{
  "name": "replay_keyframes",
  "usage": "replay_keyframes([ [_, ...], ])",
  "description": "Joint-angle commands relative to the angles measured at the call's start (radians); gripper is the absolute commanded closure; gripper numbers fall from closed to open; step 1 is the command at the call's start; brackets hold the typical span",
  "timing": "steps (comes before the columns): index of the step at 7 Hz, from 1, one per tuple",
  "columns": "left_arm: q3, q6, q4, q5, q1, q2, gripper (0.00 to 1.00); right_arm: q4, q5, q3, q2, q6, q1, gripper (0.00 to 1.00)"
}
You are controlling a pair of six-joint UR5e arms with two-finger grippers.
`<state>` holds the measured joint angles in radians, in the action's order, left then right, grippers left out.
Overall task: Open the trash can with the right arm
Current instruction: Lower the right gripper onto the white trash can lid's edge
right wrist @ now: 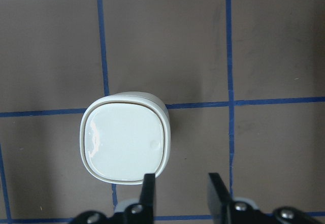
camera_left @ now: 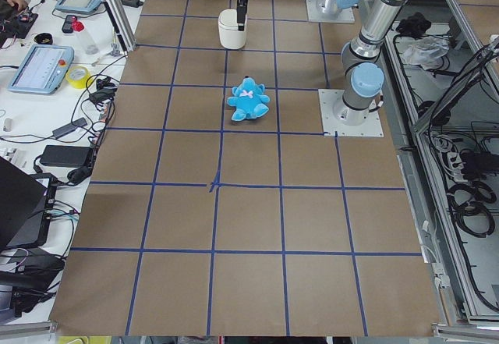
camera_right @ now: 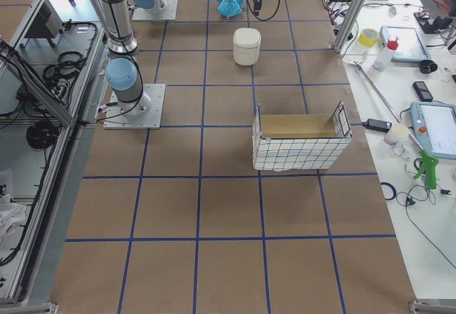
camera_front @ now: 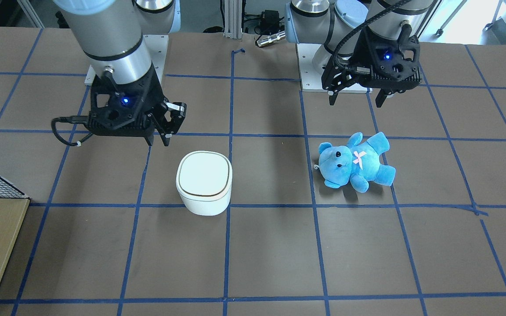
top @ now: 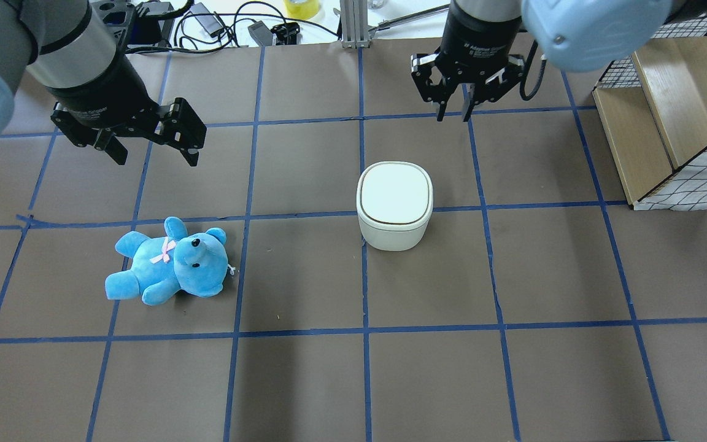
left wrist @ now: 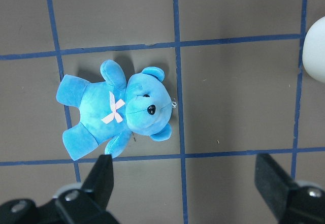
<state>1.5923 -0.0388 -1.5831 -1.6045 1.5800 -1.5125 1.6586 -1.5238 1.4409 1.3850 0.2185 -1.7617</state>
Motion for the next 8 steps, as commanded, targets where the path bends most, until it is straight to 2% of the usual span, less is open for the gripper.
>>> replay_keyframes([
  [1, 0.0, -0.001, 0.0, 0.0, 0.0, 0.0, 0.0, 0.244, 0.004, 0.204, -0.021, 0.007, -0.036, 1.0],
  [2, 0.0, -0.001, 0.0, 0.0, 0.0, 0.0, 0.0, 0.309, 0.005, 0.272, -0.023, 0.007, -0.036, 1.0],
  [3, 0.0, -0.001, 0.0, 0.0, 0.0, 0.0, 0.0, 0.317, 0.007, 0.303, -0.035, 0.002, -0.036, 1.0],
  [7, 0.0, -0.001, 0.0, 0.0, 0.0, 0.0, 0.0, 0.316, 0.008, 0.309, -0.072, -0.004, -0.036, 0.97],
  [8, 0.0, 0.0, 0.0, 0.0, 0.0, 0.0, 0.0, 0.31, 0.007, 0.306, -0.061, 0.005, -0.036, 0.7],
])
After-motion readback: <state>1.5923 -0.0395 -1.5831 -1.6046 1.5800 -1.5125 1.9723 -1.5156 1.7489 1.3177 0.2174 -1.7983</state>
